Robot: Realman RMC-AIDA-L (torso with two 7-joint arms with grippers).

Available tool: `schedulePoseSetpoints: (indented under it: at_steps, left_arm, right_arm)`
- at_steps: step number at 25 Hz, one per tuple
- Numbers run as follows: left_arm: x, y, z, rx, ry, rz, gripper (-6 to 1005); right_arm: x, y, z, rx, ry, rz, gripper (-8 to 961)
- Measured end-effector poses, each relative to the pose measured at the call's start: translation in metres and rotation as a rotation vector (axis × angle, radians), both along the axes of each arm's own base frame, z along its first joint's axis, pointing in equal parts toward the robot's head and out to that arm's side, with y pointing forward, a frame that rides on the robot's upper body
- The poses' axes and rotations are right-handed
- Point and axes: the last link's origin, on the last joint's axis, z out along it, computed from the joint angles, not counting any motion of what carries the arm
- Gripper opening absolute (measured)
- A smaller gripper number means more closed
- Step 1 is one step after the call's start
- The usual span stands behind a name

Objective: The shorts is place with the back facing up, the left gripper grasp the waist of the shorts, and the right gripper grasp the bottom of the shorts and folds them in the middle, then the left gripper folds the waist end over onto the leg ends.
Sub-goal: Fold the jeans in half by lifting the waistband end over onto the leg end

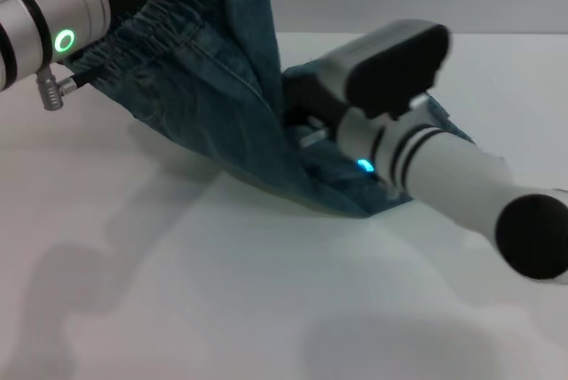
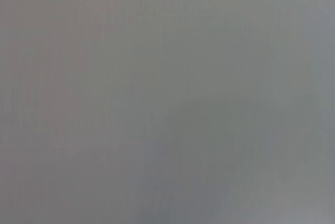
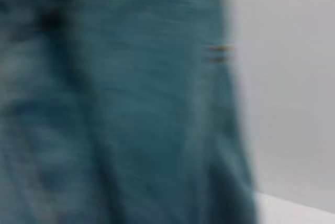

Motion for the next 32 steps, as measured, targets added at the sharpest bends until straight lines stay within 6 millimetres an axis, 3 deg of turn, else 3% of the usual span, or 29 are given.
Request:
schedulePoseSetpoints:
  at_steps: [2, 7, 25, 29, 32]
  left_arm:
    - [0.000, 0.000, 0.000, 0.000, 0.002, -0.001, 149]
    - [0.001, -0.001, -0.001, -0.003, 0.005, -0.007, 153]
    - [0.009, 0.000, 0.000, 0.001, 0.002, -0.033, 167]
    - [0.006, -0.001, -0.001, -0.001, 0.001, -0.026, 170]
    - [0.005, -0.001, -0.001, -0.003, 0.002, -0.022, 172]
  right_arm:
    - [0.017, 0.004, 0.012, 0.045, 0.011, -0.056, 11]
    - [0.021, 0.003, 0.013, 0.046, 0.009, -0.066, 12]
    - [-0.035, -0.020, -0.025, -0.131, 0.032, 0.073, 15]
    - [-0.030, -0.018, -0.023, -0.114, 0.037, 0.056, 16]
    - [-0.013, -0.011, -0.012, -0.057, 0.056, 0.001, 17]
